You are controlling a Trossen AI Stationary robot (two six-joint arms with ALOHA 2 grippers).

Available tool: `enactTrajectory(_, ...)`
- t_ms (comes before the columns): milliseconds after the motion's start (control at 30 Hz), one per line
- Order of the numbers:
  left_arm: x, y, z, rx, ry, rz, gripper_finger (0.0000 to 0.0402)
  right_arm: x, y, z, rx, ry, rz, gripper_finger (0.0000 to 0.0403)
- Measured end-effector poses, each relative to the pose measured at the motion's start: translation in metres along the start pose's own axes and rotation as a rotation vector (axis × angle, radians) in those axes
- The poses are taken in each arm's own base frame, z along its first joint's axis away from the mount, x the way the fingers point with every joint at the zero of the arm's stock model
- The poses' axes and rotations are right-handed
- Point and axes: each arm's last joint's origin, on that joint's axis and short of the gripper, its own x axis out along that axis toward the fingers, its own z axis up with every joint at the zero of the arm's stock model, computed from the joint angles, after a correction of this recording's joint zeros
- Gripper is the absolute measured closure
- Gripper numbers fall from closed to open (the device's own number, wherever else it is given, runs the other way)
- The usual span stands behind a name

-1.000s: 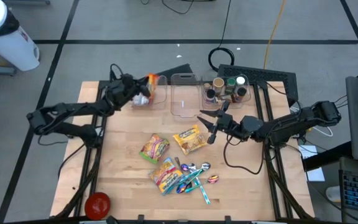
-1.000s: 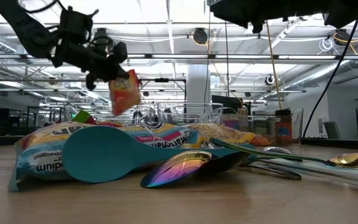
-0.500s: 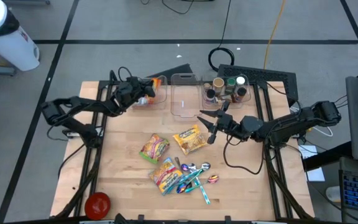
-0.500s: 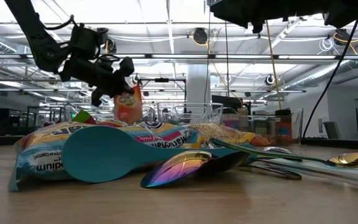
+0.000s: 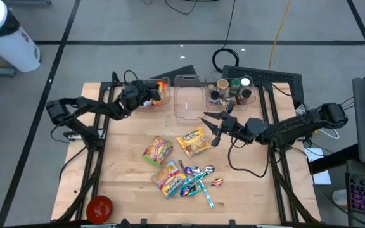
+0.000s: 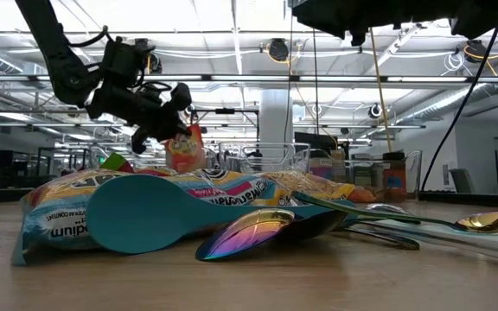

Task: Pick & Place Food Item
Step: Put the orange noodle pack into the left transparent bin, then put the yellow noodle pack into the left transparent bin

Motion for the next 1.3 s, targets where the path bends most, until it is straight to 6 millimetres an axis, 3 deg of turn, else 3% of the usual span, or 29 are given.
enactTrajectory(367, -0.001, -0.004, -0.002, 0.04, -0.027, 0.031, 0.0373, 0.0, 0.0, 0.0, 0.0, 0.0, 0.0, 0.0287)
enactTrajectory(700, -0.001, -0.007, 0.0, 0.073, -0.033, -0.009, 0.0231, 0.0, 0.0, 0.0, 0.0, 0.0, 0.0, 0.0287)
enactTrajectory(933, -0.007, -0.027, 0.019, 0.14, -0.015, -0.241, 0.0161, 0.0, 0.0, -0.002, -0.002, 0.021, 0.004, 0.0287)
enactTrajectory(1133, -0.029, -0.052, 0.036, 0.316, -0.046, -0.46, 0.0149, 0.0, 0.003, -0.013, -0.068, 0.14, 0.023, 0.0286)
enactTrajectory(1300, -0.052, -0.074, 0.038, 0.365, -0.05, -0.556, 0.0148, 0.003, 0.008, -0.018, -0.055, 0.399, 0.055, 0.0277)
